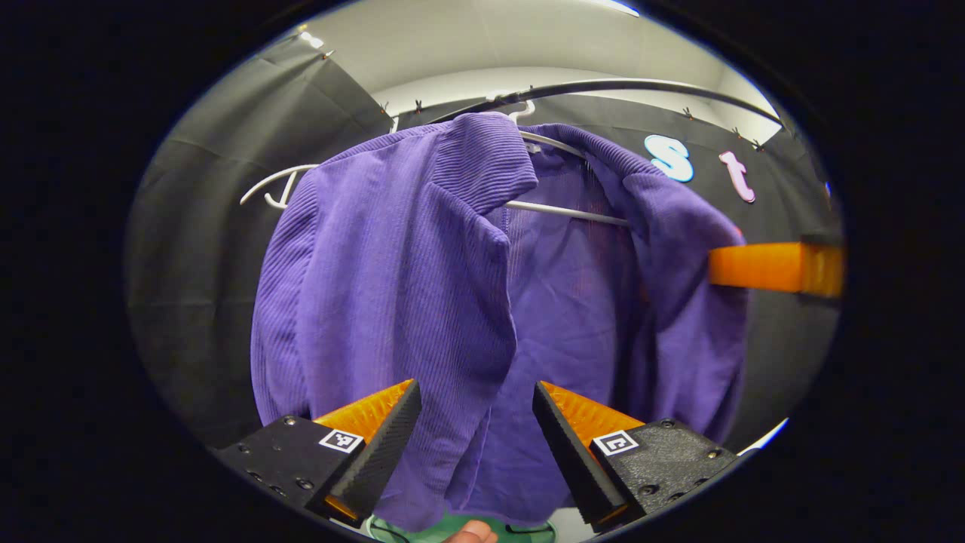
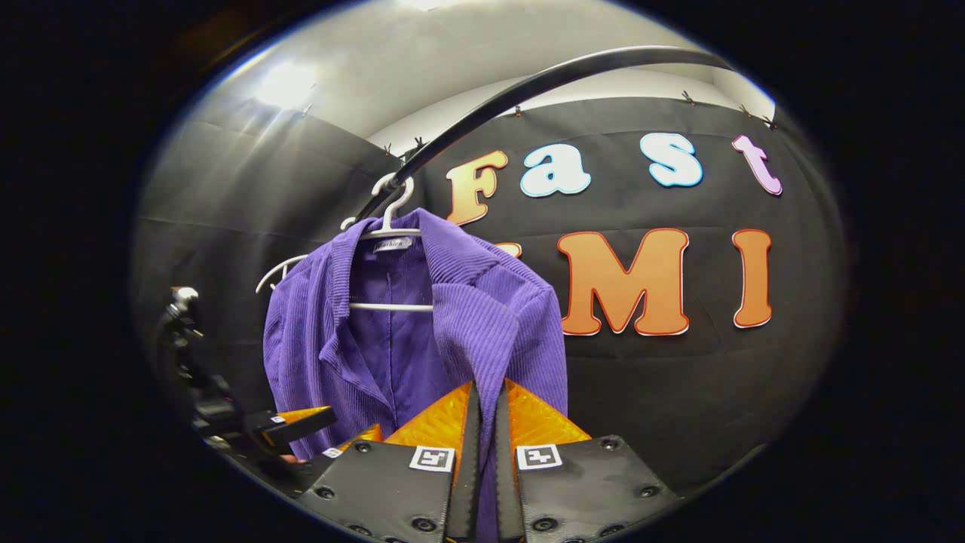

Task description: Grasp the clothes on the hanger with both hands and then place them into the laundry hamper below.

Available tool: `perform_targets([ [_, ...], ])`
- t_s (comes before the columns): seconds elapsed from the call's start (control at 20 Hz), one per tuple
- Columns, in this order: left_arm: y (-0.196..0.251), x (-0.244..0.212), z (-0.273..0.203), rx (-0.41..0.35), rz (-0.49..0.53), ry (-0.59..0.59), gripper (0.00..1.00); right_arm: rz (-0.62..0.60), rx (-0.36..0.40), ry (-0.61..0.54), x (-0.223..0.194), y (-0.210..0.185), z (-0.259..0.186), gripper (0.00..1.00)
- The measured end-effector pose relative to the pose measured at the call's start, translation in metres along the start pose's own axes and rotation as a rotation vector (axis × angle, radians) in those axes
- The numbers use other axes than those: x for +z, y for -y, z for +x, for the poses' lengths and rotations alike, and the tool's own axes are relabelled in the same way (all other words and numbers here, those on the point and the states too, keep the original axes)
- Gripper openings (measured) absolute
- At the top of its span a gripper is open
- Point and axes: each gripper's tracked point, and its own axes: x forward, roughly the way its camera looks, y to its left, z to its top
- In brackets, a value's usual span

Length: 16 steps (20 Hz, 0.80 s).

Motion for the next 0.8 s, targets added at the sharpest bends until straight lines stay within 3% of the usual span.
perform_targets([
  [0.15, -0.009, 0.002, 0.030, 0.135, 0.045, 0.073, 0.92, 0.019, 0.022, 0.007, 0.005, 0.014, -0.006, 0.20],
  [0.25, -0.013, 0.000, 0.042, 0.180, 0.101, 0.092, 0.92, -0.004, 0.028, 0.006, 0.006, 0.020, -0.010, 0.13],
  [0.4, -0.022, -0.003, 0.044, 0.243, 0.177, 0.119, 0.95, -0.011, 0.035, 0.005, 0.005, 0.027, -0.011, 0.17],
  [0.55, -0.035, -0.003, 0.047, 0.302, 0.248, 0.120, 0.99, 0.001, 0.068, -0.014, -0.001, 0.023, -0.004, 0.13],
  [0.6, -0.038, -0.002, 0.047, 0.305, 0.273, 0.116, 0.97, 0.009, 0.081, -0.020, -0.004, 0.018, -0.001, 0.18],
  [0.65, -0.043, -0.002, 0.045, 0.307, 0.296, 0.107, 0.89, 0.015, 0.094, -0.027, -0.008, 0.014, 0.000, 0.18],
  [0.7, -0.048, -0.002, 0.045, 0.287, 0.311, 0.097, 0.75, 0.018, 0.103, -0.033, -0.012, 0.010, 0.002, 0.14],
  [0.8, -0.056, -0.005, 0.039, 0.249, 0.314, 0.074, 0.47, 0.025, 0.117, -0.047, -0.018, -0.001, 0.007, 0.17],
])
